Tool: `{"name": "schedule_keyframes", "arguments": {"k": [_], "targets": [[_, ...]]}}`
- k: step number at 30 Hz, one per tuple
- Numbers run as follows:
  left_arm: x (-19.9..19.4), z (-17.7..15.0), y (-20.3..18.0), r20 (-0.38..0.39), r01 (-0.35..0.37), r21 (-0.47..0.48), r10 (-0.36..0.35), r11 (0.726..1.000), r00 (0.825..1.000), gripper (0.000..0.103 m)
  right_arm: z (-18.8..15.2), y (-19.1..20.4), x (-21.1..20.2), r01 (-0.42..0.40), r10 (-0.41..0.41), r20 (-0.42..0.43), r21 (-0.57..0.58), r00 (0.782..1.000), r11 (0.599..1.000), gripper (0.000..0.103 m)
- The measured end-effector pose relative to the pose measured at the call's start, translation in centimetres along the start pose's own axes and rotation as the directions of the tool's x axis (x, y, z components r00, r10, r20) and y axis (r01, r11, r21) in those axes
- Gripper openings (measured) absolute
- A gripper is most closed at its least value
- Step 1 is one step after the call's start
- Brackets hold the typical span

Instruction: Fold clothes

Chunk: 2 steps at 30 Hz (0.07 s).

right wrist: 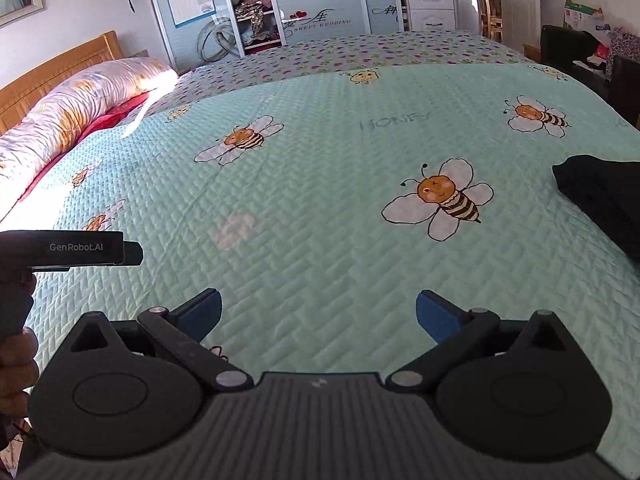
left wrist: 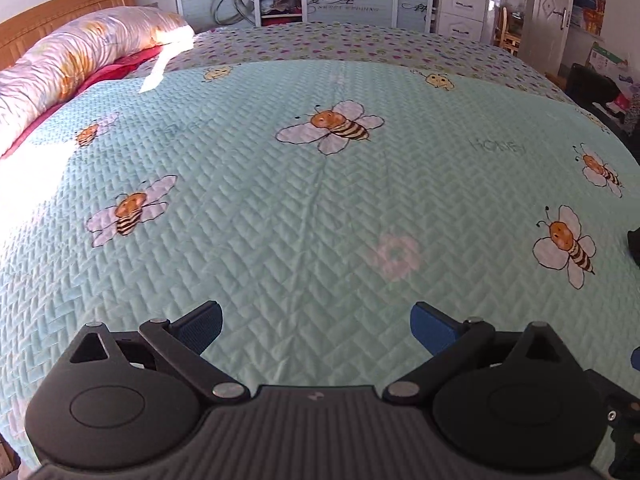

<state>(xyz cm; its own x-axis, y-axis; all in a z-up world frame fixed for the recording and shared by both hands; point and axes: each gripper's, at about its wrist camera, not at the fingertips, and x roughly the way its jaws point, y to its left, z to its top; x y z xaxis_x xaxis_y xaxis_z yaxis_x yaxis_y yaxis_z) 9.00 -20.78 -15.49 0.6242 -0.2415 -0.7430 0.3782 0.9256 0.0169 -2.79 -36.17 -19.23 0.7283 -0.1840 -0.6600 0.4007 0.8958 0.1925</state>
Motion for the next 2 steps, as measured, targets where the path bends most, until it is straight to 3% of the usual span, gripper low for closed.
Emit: {"name": "schedule_keyframes", "arguments": {"k": [2], "targets": [[0.76,0.58,-1.18,-0.012,0.028,0.005,-0.028,1.0,1.0,0.103,0.14,-1.05,0.57,0.009,-0.009,-0.002,0.022,1.0,1.0,0.102]]}}
